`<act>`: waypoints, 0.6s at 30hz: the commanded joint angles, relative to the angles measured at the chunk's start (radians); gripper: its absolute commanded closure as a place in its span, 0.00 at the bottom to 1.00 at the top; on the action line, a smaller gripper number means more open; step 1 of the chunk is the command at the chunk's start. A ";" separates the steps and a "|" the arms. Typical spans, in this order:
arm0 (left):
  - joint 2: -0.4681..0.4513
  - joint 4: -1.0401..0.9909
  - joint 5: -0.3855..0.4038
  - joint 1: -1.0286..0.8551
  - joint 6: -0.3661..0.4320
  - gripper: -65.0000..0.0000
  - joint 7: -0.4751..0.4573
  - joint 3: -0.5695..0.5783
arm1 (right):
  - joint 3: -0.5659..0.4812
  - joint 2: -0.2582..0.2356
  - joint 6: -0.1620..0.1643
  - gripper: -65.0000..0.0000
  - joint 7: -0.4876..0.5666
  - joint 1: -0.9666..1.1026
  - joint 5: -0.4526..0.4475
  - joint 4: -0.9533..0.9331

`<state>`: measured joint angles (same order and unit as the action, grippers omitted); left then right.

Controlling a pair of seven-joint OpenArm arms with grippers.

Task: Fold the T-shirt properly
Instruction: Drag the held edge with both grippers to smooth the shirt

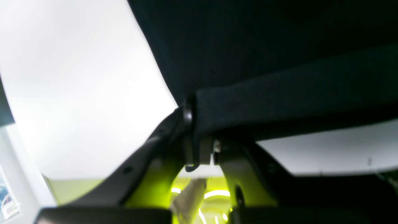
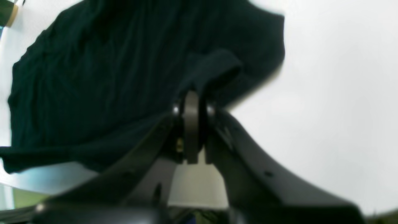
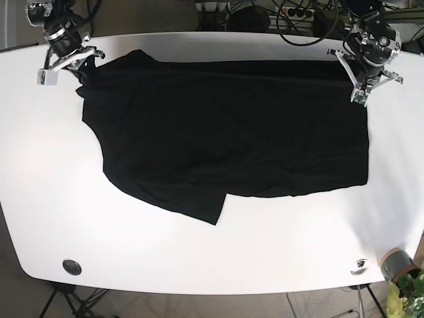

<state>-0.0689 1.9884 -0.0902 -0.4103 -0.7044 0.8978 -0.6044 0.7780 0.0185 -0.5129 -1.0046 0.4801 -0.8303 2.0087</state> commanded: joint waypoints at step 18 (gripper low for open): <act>0.008 0.013 -0.009 0.169 0.006 1.00 -0.006 -0.009 | -0.142 -0.042 -0.008 0.97 0.020 -0.231 0.230 0.014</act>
<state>-0.0498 1.9865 -0.1005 -0.2497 -0.7044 0.9009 -0.6079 0.6331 -0.0113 -0.5175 -1.0058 0.2596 -0.5869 2.0071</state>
